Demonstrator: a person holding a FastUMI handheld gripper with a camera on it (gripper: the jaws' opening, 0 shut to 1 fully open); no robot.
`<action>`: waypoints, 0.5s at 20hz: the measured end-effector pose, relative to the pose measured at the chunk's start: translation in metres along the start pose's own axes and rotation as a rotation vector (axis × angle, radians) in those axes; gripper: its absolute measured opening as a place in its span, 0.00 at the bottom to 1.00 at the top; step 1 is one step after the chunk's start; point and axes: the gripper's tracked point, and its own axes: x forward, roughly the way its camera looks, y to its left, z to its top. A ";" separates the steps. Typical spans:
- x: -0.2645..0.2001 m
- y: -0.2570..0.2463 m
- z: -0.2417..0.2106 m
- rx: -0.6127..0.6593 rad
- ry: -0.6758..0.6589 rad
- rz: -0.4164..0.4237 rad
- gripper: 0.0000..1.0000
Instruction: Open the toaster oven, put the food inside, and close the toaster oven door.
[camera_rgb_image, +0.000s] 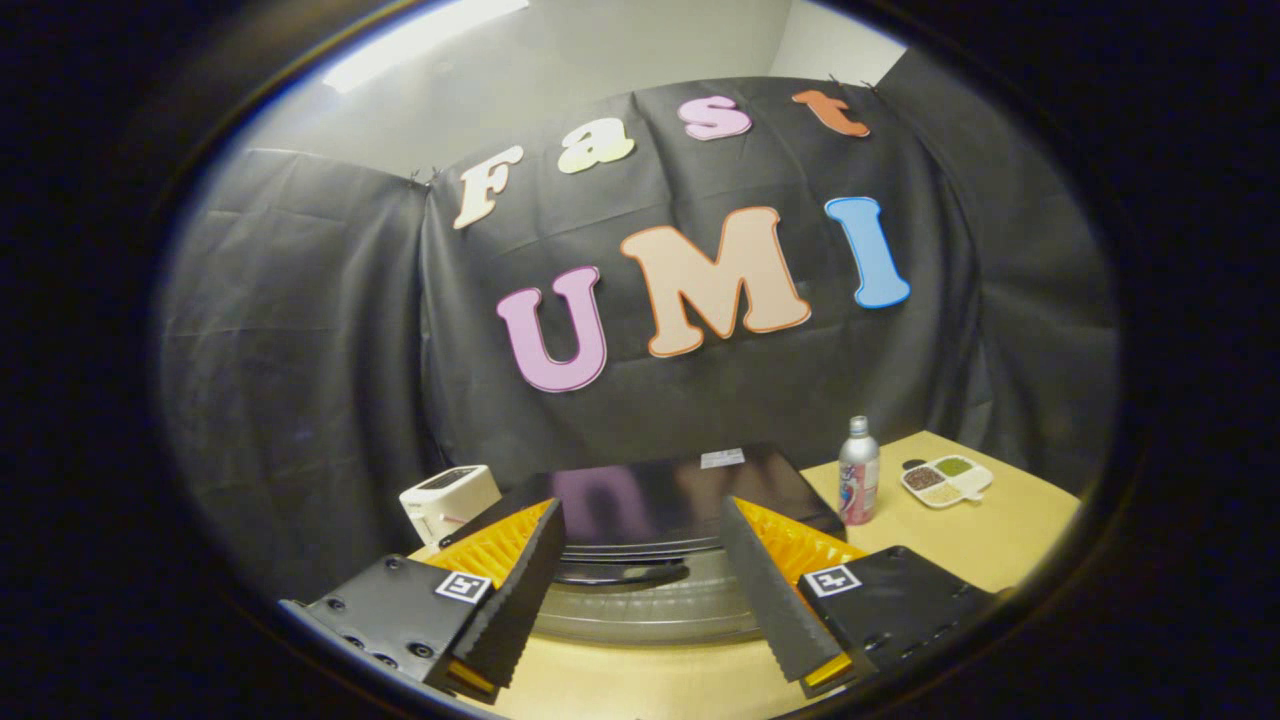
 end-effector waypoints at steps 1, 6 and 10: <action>0.003 0.006 -0.003 0.000 -0.004 0.003 0.97; 0.024 0.022 -0.018 -0.002 -0.008 -0.003 0.97; 0.036 0.032 -0.036 -0.014 0.020 -0.006 0.97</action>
